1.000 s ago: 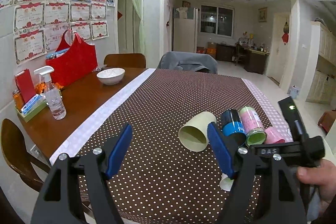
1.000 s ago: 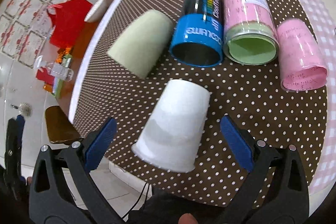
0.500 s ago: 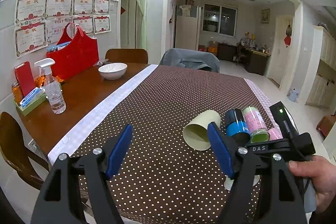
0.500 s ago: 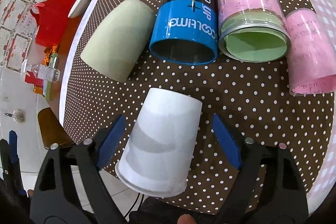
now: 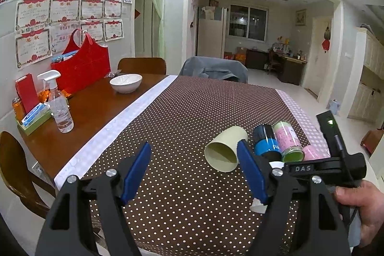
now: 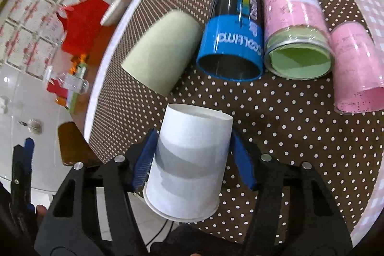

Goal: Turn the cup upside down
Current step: 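Turn the white cup mouth-down with the right gripper and set it on the table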

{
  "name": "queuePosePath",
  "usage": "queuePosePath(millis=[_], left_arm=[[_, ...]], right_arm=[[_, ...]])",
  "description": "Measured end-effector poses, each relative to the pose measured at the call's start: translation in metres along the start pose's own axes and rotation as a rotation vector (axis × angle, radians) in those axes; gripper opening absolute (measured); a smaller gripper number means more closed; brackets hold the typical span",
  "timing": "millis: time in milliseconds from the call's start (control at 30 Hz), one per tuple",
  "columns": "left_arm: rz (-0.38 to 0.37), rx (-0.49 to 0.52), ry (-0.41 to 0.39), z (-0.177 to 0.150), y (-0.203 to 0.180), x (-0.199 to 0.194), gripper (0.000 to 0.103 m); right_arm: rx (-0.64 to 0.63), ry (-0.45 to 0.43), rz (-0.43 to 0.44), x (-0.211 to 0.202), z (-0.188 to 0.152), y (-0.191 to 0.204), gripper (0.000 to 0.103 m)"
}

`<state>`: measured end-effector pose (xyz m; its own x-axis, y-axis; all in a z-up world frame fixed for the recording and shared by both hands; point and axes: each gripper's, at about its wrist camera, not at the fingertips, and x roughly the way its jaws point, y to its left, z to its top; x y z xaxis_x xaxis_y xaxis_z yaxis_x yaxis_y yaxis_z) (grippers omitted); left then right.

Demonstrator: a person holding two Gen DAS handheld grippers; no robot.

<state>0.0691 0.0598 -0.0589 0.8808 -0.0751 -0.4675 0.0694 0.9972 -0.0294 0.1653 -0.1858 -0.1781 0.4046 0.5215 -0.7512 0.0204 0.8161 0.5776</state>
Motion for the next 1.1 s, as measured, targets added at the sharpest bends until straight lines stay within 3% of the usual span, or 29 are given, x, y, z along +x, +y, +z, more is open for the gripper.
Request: queuePosePath(millis=[100, 300, 567, 800, 1100], left_arm=[[0.001, -0.002, -0.002, 0.001, -0.001, -0.001, 0.073], [0.004, -0.006, -0.007, 0.002, 0.000, -0.001, 0.073], [-0.006, -0.013, -0.010, 0.001, 0.000, -0.001, 0.073], [-0.005, -0.022, -0.010, 0.001, 0.001, -0.001, 0.073], [-0.005, -0.027, -0.009, 0.001, 0.003, 0.000, 0.073]], right_arm=[[0.008, -0.047, 0.036, -0.008, -0.004, -0.001, 0.061], [-0.049, -0.213, 0.024, -0.031, -0.012, 0.014, 0.061], [-0.210, -0.496, -0.156, -0.046, -0.026, 0.032, 0.061], [-0.305, -0.575, -0.281, -0.030, -0.037, 0.039, 0.061], [-0.401, -0.603, -0.419, -0.007, -0.047, 0.039, 0.061]])
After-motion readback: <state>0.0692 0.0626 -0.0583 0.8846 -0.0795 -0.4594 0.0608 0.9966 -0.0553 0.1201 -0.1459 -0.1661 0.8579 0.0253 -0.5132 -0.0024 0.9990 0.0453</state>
